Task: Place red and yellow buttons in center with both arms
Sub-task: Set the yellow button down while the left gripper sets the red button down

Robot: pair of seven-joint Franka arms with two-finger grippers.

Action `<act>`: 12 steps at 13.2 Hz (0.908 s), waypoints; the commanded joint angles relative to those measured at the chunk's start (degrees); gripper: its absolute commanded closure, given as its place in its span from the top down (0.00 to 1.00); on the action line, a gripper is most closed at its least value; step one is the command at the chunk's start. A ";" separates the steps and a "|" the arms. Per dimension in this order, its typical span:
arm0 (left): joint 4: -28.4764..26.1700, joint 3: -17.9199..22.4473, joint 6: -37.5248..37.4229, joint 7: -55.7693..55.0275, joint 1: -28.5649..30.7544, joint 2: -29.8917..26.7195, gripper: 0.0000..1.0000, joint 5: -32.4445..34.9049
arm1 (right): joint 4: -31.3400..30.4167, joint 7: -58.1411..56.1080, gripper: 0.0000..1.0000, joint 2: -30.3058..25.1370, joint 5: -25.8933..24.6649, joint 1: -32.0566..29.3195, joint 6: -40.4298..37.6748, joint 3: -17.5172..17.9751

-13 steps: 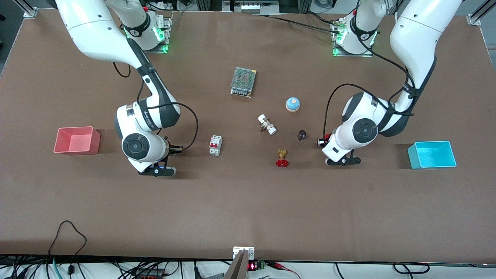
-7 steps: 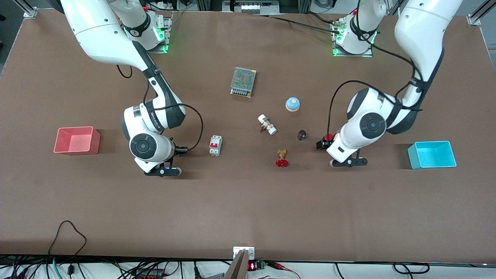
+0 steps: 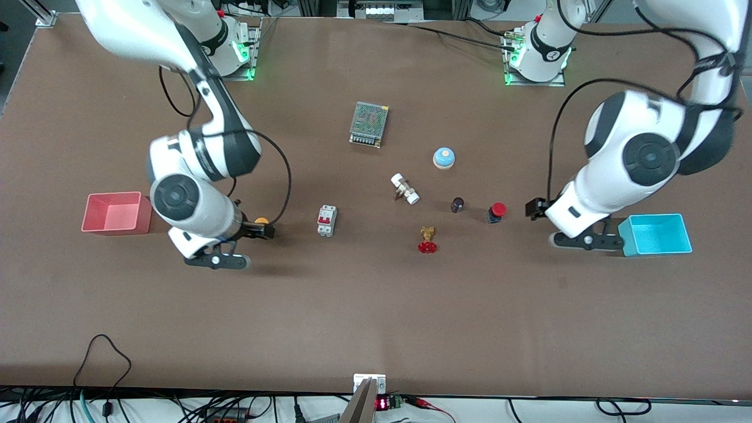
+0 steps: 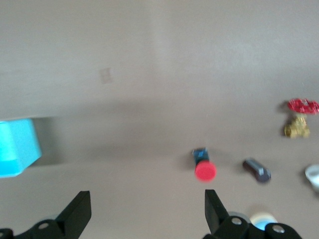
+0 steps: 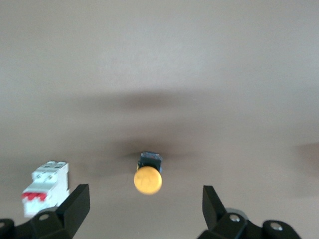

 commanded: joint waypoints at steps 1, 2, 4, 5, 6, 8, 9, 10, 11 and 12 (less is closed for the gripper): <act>7.47 0.03 -11.09 5.40 1.06 -1.49 1.00 -0.72 | -1.63 -0.08 1.00 -8.48 0.51 -1.07 -5.54 -0.22; 9.32 -0.32 -13.39 5.76 1.68 -1.58 1.00 -0.89 | -1.71 -0.16 1.00 -10.94 0.60 -1.68 -7.83 -0.31; 12.75 -0.41 -16.74 5.85 1.69 -1.58 1.00 -1.24 | -1.63 -4.96 1.00 -14.37 0.60 -5.97 -13.09 -0.49; 13.02 -0.50 -17.36 5.85 1.77 -1.58 1.00 -1.42 | -1.63 -9.35 1.00 -15.61 0.60 -8.87 -14.77 -0.49; 13.03 -0.33 -17.89 5.94 1.86 -1.76 1.00 -1.42 | -1.63 -13.05 1.00 -16.84 0.60 -11.59 -15.31 -0.49; 13.20 -0.50 -17.90 5.85 1.78 -1.76 1.00 -1.51 | -1.54 -18.07 1.00 -17.90 0.78 -17.21 -15.93 -0.49; 13.29 -0.42 -17.90 5.85 1.78 -1.76 1.00 -1.60 | -1.28 -20.70 1.00 -19.91 1.04 -19.68 -17.15 -0.31; 13.29 0.02 -17.81 5.94 1.69 -1.67 1.00 -2.03 | -1.27 -22.03 1.00 -21.06 1.74 -20.58 -19.51 -0.49; 13.03 0.20 -17.46 5.68 0.99 -2.54 1.00 -2.39 | -1.10 -22.13 1.00 -21.25 1.66 -20.67 -22.76 -1.01; 12.07 0.29 -16.41 5.59 0.90 -3.51 1.00 -3.09 | -1.10 -22.22 1.00 -21.60 1.40 -20.67 -24.27 -1.88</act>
